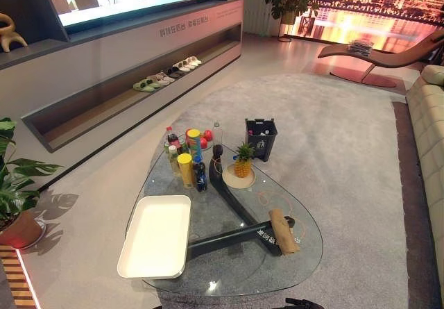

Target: Wipe the table with a cloth and put it in the basket.

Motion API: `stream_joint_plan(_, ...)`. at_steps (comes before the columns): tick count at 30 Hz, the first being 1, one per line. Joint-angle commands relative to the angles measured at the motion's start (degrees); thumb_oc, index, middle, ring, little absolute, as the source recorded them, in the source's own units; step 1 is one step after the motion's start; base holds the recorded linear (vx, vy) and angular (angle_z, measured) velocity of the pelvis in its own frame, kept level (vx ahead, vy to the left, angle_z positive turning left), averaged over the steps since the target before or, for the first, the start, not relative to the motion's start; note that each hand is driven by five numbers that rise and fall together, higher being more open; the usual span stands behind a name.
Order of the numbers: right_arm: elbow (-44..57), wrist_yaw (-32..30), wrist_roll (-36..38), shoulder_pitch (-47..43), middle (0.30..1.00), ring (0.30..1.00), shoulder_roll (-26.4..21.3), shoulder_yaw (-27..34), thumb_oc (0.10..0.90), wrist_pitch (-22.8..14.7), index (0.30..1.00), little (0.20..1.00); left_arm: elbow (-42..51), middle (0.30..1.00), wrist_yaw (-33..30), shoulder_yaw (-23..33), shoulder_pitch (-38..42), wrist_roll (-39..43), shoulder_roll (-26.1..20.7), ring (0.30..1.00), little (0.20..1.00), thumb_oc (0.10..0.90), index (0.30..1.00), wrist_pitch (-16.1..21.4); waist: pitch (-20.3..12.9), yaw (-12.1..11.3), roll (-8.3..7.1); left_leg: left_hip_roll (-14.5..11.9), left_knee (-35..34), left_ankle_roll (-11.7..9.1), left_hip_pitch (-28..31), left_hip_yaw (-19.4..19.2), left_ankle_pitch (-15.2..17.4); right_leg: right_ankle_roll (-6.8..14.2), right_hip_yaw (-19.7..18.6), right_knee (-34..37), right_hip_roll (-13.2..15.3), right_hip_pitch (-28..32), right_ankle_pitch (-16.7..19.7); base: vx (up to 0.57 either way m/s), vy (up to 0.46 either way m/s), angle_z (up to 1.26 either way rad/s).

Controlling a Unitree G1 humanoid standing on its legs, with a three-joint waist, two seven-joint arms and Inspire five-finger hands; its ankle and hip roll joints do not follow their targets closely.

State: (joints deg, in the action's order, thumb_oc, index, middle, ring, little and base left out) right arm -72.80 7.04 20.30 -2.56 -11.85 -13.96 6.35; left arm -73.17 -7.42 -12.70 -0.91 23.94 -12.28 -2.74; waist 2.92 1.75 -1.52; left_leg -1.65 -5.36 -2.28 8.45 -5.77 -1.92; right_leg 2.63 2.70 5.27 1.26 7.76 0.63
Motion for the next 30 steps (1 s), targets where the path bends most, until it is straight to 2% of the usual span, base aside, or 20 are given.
stream_joint_plan(1,-4.1,-0.4,0.2,-1.8,0.900,0.900,0.3,-1.0,0.800,0.5,0.900,0.900,-2.4,0.900,-1.0,-0.6,3.8,-0.3,3.5,0.900,0.900,0.800,0.900,2.9,1.9,-0.1,-0.20,1.9,0.4,1.3,0.8,1.5,6.5,3.2,2.8,-0.3,1.8,1.3,-2.0,0.00,0.000,0.00)
stream_joint_plan(8,-3.8,0.1,0.6,-2.1,0.900,0.900,0.0,-0.9,0.800,0.8,0.900,0.900,-1.8,0.900,-1.0,-0.8,3.8,-0.1,3.3,0.900,0.900,0.800,0.900,3.4,2.2,-0.1,-0.05,1.8,0.4,1.2,0.6,1.4,6.4,3.2,2.8,-0.3,1.8,1.1,-2.0,0.00,0.000,0.00)
stream_joint_plan(23,-3.6,-0.1,-0.8,-2.0,0.900,0.900,-0.1,-1.3,0.800,0.1,0.900,0.900,-2.0,0.900,0.0,-1.1,3.6,0.0,3.1,0.900,0.900,0.800,0.900,1.9,2.2,0.0,-0.04,1.8,0.4,1.3,0.6,1.5,6.4,3.1,2.8,-0.3,1.6,1.1,-2.1,0.00,0.000,0.00)
stream_joint_plan(30,-1.5,-0.9,1.1,-3.1,0.900,0.900,-0.6,-1.8,0.800,-5.6,0.900,0.900,-1.8,0.900,0.2,-1.3,4.0,-0.6,3.0,0.900,0.900,0.800,0.900,2.1,2.7,-0.3,-0.30,1.9,0.4,1.2,0.4,1.7,6.3,3.1,2.8,-0.3,1.5,0.9,-2.0,0.00,0.000,0.00)
